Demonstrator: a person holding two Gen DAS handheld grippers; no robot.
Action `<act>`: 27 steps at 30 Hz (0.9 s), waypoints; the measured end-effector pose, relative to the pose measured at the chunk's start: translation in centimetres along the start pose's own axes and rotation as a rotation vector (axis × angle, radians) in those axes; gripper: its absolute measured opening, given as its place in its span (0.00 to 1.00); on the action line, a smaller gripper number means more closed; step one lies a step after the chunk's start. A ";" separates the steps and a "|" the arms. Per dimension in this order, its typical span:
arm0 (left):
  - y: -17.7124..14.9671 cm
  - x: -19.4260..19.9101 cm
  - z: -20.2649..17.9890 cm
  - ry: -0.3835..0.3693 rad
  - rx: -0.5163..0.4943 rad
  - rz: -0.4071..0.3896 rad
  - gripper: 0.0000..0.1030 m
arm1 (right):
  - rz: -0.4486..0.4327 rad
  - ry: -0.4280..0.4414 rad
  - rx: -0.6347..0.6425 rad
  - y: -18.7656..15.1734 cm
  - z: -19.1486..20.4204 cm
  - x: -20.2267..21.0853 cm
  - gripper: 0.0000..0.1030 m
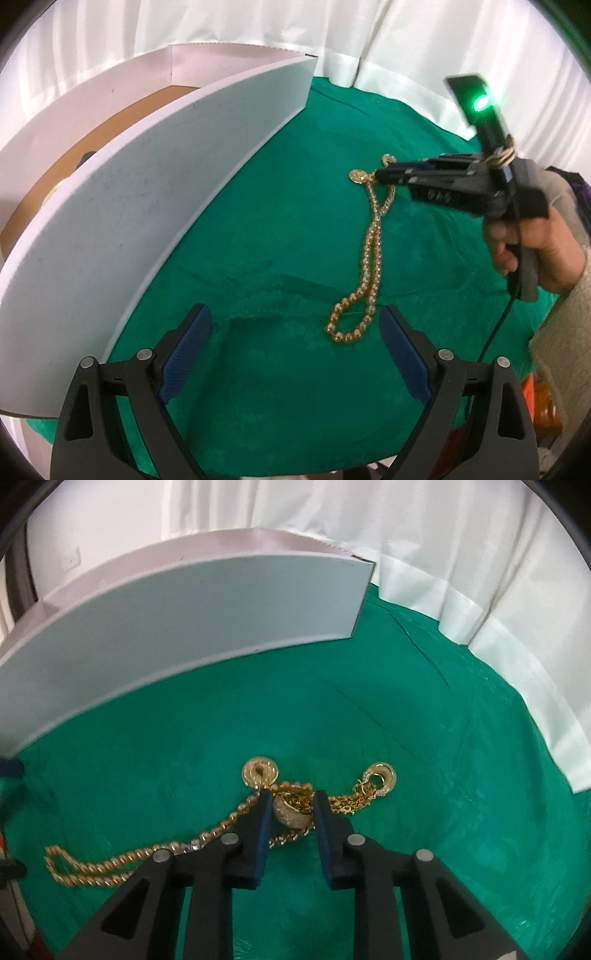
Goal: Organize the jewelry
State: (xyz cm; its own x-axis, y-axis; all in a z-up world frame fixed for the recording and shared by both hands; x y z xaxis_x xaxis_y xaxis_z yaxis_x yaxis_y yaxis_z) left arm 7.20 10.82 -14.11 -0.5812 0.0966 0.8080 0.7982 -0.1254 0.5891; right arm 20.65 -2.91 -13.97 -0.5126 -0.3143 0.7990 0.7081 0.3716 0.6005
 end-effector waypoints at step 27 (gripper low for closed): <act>0.6 -4.1 -2.4 0.058 -0.136 0.070 0.90 | -0.176 0.443 -0.485 1.0 -5.4 20.6 0.22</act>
State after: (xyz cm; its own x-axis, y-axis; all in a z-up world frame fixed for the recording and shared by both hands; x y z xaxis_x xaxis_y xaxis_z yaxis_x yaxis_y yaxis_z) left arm 9.69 8.00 -17.11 -0.5365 0.0266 0.8435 0.8103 -0.2629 0.5237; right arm 13.40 -13.70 2.92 -0.4656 -0.7009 0.5404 0.8231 -0.1185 0.5554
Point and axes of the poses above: each gripper's, at about its wrist camera, not at the fingertips, and x roughly against the way its jaws point, z to its left, y to its top, the point moved 6 cm from there along -x, roughly the way its jaws point, and after that the axes turned 15 degrees about -x, right-handed, at the moved point
